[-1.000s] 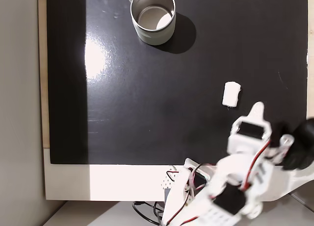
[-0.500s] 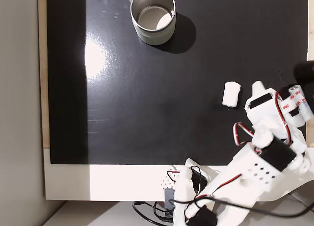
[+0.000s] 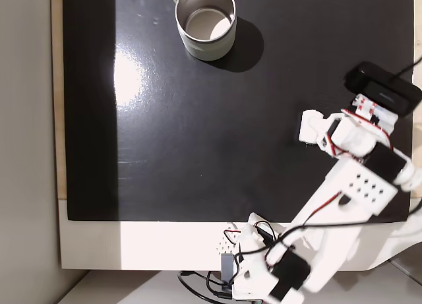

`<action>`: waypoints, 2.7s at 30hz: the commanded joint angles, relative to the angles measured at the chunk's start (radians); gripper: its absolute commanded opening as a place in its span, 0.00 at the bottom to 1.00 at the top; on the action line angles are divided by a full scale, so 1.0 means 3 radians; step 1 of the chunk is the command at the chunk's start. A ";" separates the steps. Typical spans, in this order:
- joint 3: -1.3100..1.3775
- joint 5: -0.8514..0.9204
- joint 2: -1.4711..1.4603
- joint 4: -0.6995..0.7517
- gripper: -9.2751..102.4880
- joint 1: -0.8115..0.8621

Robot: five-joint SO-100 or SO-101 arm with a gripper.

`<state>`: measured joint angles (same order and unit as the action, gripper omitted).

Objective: Grasp a gauze and put it in the cup.

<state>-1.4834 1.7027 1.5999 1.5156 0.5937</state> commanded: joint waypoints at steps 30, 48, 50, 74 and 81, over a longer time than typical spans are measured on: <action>0.0327 -0.0020 -0.1519 -0.0470 0.19 -0.0148; 0.1161 -0.0711 -0.0675 0.0593 0.08 -0.0506; 0.1478 -0.0879 -0.0614 0.0757 0.08 -0.0614; 0.5088 -0.3354 -0.2352 0.0685 0.08 -0.1866; 0.5190 -0.3973 -0.2684 0.0148 0.08 -0.2122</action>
<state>0.0153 0.5752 0.7946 1.6368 -0.0153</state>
